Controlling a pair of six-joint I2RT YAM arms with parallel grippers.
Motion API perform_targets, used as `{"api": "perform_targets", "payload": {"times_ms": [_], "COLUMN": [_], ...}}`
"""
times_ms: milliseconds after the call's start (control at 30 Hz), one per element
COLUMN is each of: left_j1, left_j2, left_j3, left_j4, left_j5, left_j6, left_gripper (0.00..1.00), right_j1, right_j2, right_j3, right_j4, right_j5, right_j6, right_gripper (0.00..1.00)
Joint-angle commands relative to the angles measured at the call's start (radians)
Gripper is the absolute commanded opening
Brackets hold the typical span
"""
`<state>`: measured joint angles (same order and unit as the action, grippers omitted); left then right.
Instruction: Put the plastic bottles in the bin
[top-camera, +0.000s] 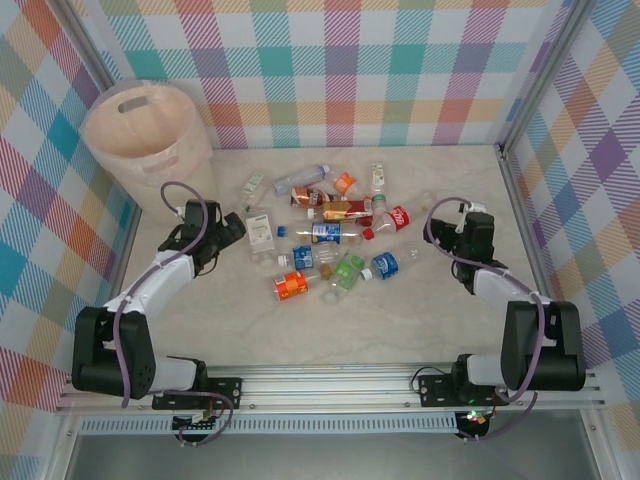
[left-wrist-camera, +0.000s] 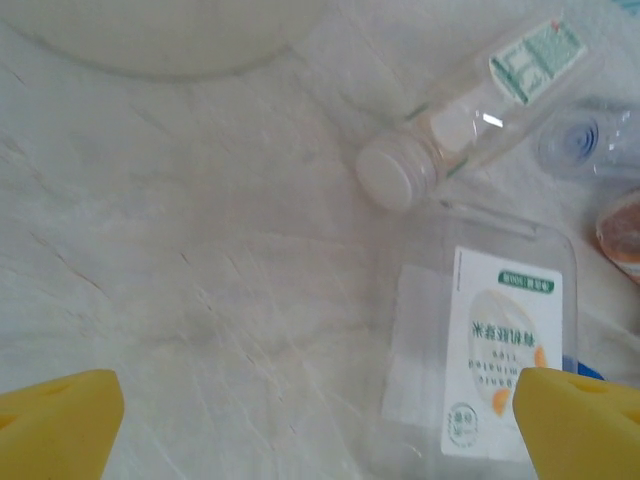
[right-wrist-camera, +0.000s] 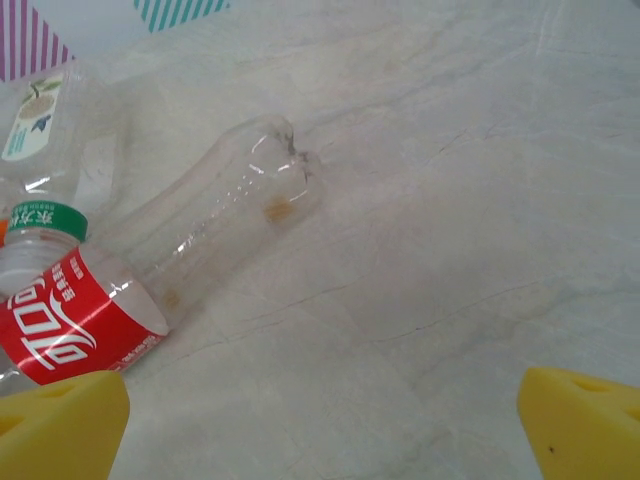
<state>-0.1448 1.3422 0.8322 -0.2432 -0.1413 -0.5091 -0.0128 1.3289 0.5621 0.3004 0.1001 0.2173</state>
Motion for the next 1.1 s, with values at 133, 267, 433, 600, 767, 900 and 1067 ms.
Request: {"api": "perform_targets", "payload": {"times_ms": [133,267,433,600,767,900,1067], "left_j1": [-0.041,-0.084,-0.168,-0.249,-0.278,-0.278,-0.254], "left_j2": [0.032,0.084,0.194,0.306,0.392,0.43,0.449], "left_j3": [0.052,0.097,0.189,0.287,0.345,0.361,0.356], "left_j4": [-0.111,-0.145,-0.201,-0.267,-0.284,-0.28,-0.283], "left_j5": [0.161,0.135,0.031,-0.08,-0.114,-0.12,-0.088], "left_j6": [-0.046,-0.051,-0.059,-0.043,-0.015,0.029,0.054], "left_gripper": [1.0,1.0,1.0,1.0,1.0,1.0,1.0], "right_j1": [-0.004,-0.004,-0.004,-0.004,-0.004,-0.004,-0.003], "right_j2": [-0.03,-0.03,-0.03,-0.03,-0.027,-0.024,-0.021], "right_j3": [0.034,0.049,0.054,0.06,0.068,0.069,0.072], "right_j4": [-0.054,-0.085,-0.093,-0.102,-0.105,-0.101,-0.111], "right_j5": [0.037,0.023,-0.009,-0.023,-0.013,-0.01,-0.01], "right_j6": [0.076,0.073,0.068,0.055,0.041,0.035,0.027], "right_gripper": [1.0,1.0,1.0,1.0,1.0,1.0,1.0]}}
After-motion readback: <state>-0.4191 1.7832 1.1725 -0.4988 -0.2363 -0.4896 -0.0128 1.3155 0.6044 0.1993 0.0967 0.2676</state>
